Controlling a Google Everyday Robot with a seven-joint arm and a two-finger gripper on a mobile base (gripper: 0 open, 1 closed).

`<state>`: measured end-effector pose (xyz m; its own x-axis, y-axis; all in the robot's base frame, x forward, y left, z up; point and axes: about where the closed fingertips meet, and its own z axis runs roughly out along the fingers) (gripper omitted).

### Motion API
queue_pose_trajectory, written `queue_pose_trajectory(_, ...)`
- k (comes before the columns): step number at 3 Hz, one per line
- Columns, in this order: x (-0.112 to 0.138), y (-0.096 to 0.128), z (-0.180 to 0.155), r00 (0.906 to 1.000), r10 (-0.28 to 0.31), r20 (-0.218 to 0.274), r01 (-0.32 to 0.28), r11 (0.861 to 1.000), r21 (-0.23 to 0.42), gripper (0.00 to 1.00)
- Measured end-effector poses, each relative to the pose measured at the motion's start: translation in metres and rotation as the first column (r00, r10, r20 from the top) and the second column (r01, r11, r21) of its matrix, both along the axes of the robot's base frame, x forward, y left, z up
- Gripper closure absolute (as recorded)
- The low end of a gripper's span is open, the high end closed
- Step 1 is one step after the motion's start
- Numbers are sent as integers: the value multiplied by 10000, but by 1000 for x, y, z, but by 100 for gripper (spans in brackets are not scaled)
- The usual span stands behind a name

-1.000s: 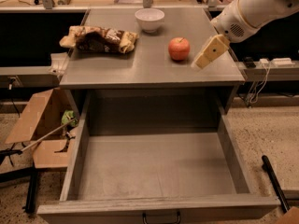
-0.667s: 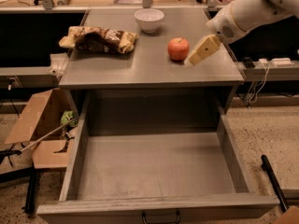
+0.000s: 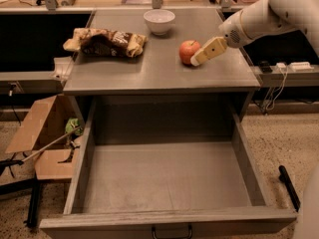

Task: Place apple into top drawer

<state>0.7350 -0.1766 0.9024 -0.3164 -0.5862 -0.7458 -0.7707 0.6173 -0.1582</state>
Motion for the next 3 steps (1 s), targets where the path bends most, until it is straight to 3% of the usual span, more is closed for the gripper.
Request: queue_pose_trajectory(3, 40, 31, -34, 9991, 189, -393, -137, 9917, 1282, 0)
